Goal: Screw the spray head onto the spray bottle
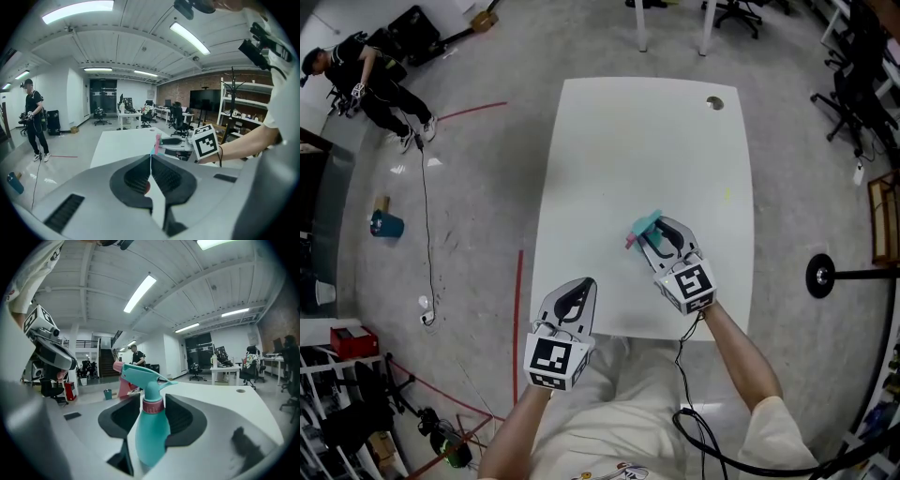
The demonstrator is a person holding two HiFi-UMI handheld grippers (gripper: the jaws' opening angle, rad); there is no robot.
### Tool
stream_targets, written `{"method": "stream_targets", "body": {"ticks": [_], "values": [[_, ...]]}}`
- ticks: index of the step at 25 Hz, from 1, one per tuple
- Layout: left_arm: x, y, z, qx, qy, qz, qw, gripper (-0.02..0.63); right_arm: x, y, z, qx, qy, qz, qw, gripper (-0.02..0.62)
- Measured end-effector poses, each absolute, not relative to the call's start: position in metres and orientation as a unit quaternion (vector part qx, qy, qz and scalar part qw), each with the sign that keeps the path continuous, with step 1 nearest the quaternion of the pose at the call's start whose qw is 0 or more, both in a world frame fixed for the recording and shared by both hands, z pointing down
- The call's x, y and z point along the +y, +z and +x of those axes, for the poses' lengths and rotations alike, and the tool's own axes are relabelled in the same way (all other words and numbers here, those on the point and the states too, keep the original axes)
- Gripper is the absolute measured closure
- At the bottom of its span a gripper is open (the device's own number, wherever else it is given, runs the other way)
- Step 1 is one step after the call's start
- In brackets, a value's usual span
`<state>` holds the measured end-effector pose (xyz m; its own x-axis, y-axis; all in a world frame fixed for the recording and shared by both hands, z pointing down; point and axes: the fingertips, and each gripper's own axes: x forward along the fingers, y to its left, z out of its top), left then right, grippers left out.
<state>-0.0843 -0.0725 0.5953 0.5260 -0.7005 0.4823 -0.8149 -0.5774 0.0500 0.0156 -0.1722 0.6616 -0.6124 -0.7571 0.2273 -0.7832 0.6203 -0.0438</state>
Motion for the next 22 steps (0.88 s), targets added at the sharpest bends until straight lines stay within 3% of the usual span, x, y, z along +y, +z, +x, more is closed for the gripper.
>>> {"method": "stream_targets", "body": {"ticks": [2, 5, 14, 16, 22], "values": [[-0.072, 0.596, -0.083, -0.439, 0.209, 0.863, 0.137, 0.592, -0.17, 0.669, 0.018, -0.898, 0.08, 0.42, 0.104, 0.41], [-0.07, 0.593, -0.087, -0.438, 0.208, 0.864, 0.137, 0.591, -0.161, 0.67, 0.017, -0.898, 0.084, 0.417, 0.116, 0.39], [-0.075, 0.585, -0.093, -0.436, 0.185, 0.869, 0.143, 0.592, -0.121, 0.659, 0.058, -0.86, 0.138, 0.476, 0.122, 0.386], [-0.072, 0.58, -0.099, -0.432, 0.181, 0.871, 0.145, 0.592, -0.103, 0.655, 0.062, -0.846, 0.149, 0.496, 0.127, 0.447], [-0.062, 0.565, -0.09, -0.411, 0.172, 0.884, 0.139, 0.592, -0.058, 0.639, 0.091, -0.809, 0.179, 0.547, 0.122, 0.522]]}}
